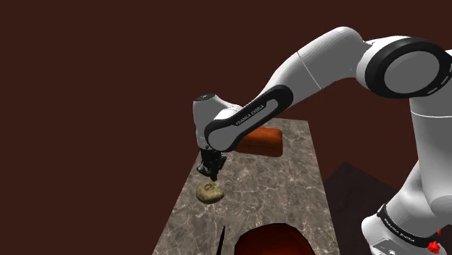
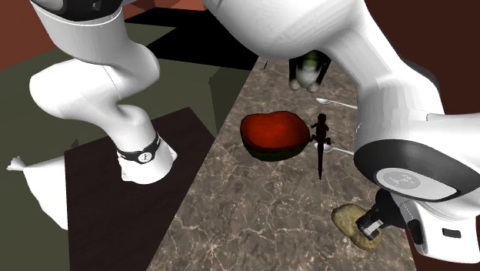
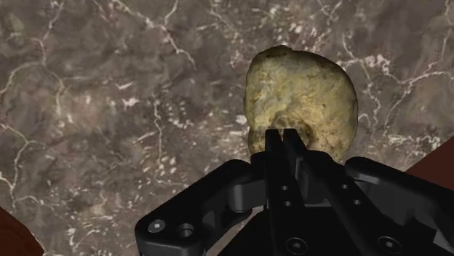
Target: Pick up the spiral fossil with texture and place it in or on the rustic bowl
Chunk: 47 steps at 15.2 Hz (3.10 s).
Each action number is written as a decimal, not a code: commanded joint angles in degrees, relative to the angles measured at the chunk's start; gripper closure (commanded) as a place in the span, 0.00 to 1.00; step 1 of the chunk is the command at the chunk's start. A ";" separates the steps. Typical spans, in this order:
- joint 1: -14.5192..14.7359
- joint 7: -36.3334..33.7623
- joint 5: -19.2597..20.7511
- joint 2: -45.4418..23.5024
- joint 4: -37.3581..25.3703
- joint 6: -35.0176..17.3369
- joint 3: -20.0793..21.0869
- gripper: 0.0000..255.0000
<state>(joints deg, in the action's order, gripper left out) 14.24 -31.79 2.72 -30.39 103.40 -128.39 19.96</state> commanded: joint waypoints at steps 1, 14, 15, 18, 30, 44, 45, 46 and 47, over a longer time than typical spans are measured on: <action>0.00 0.00 0.00 0.00 0.00 0.00 0.00 1.00; 1.80 -27.62 -12.07 -29.48 -43.18 30.53 -5.01 0.00; 1.84 -27.56 -12.11 -29.36 -42.25 29.70 -4.98 0.00; 2.00 -27.38 -12.24 -29.15 -39.69 27.31 -4.92 0.00; 2.09 -27.27 -12.30 -29.13 -38.49 26.11 -4.89 1.00; 1.71 -28.15 -12.63 -25.59 -37.64 28.64 -4.52 1.00; 1.66 -28.28 -12.67 -25.13 -37.59 29.04 -4.46 1.00; 1.61 -28.41 -12.72 -24.68 -37.57 29.45 -4.41 1.00; 1.56 -28.54 -12.76 -24.24 -37.57 29.86 -4.36 1.00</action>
<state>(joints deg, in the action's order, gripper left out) 15.85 -60.21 -10.00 -55.00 65.93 -98.98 15.56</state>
